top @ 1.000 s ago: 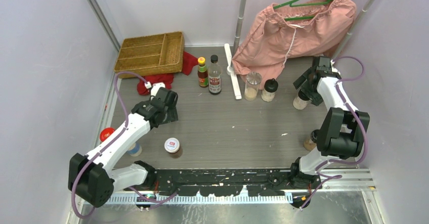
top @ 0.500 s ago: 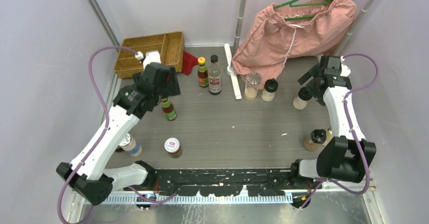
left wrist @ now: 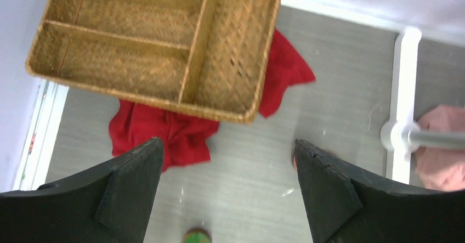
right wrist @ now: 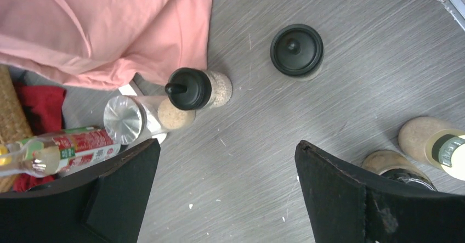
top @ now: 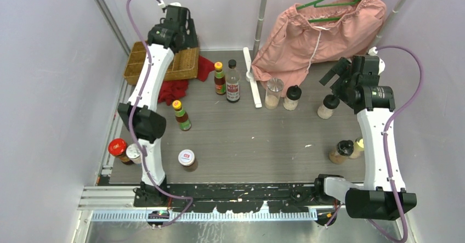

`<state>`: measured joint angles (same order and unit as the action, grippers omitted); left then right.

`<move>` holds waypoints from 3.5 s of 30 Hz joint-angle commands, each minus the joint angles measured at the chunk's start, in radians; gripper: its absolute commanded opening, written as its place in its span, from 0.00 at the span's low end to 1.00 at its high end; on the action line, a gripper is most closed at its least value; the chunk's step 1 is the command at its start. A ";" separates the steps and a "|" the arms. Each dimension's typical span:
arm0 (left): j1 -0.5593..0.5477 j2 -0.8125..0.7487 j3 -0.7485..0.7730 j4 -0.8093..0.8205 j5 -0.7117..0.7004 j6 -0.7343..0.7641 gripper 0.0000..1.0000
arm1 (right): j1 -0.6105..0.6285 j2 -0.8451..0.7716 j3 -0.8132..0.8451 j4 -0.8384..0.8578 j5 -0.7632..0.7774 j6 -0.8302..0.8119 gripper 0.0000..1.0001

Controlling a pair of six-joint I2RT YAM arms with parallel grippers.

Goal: Organize the condiment bottles
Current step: Pick up the storage box at the corner of the board.

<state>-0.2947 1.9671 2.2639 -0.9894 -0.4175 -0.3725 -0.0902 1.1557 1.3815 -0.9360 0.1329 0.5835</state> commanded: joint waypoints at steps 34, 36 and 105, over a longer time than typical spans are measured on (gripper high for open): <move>0.255 0.221 -0.061 0.048 0.263 0.079 0.75 | 0.063 -0.045 -0.106 -0.042 -0.025 -0.078 1.00; 0.252 0.149 -0.112 0.095 0.274 0.074 0.77 | 0.063 -0.038 -0.122 -0.035 -0.029 -0.076 1.00; 0.276 0.000 0.151 0.074 0.323 0.181 0.00 | 0.067 -0.122 -0.240 -0.023 -0.082 -0.093 0.99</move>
<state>-0.0181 2.1708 2.3051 -0.9726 -0.0776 -0.2260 -0.0280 1.0676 1.1435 -0.9737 0.0647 0.4980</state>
